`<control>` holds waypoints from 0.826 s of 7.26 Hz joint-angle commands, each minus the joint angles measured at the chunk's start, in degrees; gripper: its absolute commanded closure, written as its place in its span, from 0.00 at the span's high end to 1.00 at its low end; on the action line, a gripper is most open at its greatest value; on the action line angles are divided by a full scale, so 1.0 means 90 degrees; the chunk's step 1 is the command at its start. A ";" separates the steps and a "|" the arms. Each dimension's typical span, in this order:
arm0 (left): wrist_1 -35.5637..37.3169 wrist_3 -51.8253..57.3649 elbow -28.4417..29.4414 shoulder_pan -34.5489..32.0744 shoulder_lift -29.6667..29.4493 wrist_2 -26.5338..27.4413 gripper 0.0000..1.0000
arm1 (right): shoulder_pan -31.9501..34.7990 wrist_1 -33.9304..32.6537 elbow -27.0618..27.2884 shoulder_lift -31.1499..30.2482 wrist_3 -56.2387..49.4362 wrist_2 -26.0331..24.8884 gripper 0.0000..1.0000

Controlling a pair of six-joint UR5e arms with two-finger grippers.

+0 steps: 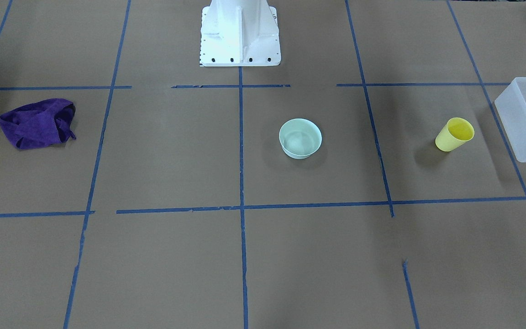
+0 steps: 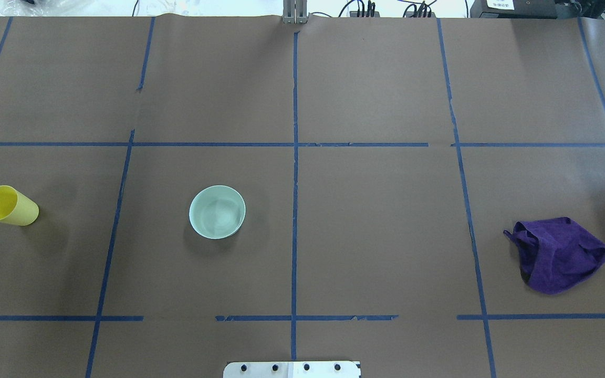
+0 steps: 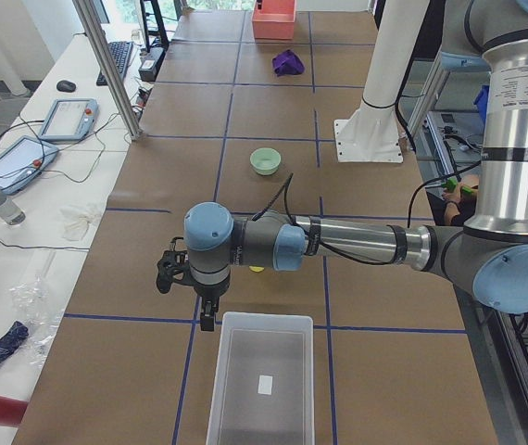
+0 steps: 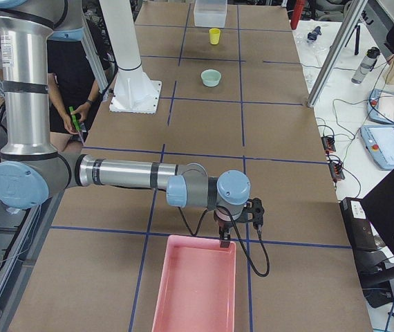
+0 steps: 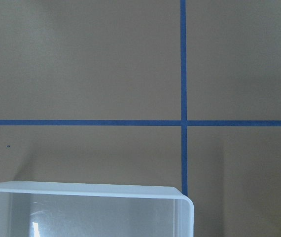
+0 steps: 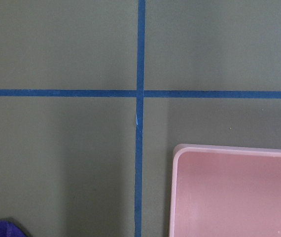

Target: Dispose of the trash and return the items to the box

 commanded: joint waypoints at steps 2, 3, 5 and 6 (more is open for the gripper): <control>-0.0008 -0.0029 -0.0177 0.0065 -0.0019 -0.0005 1.00 | 0.0009 0.0005 0.0027 0.0018 0.0032 0.0000 1.00; -0.0008 -0.0232 -0.0469 0.0191 -0.0010 -0.0005 1.00 | 0.0000 0.0005 0.0036 0.0008 0.0032 0.0019 1.00; -0.0076 -0.1499 -0.1346 0.0843 0.0252 0.0005 1.00 | 0.0009 0.0005 0.0094 -0.0012 0.0042 0.0039 1.00; -0.0492 -0.2103 -0.1592 0.1311 0.0428 0.0005 1.00 | 0.0009 -0.0005 0.0153 -0.0031 0.0042 0.0048 1.00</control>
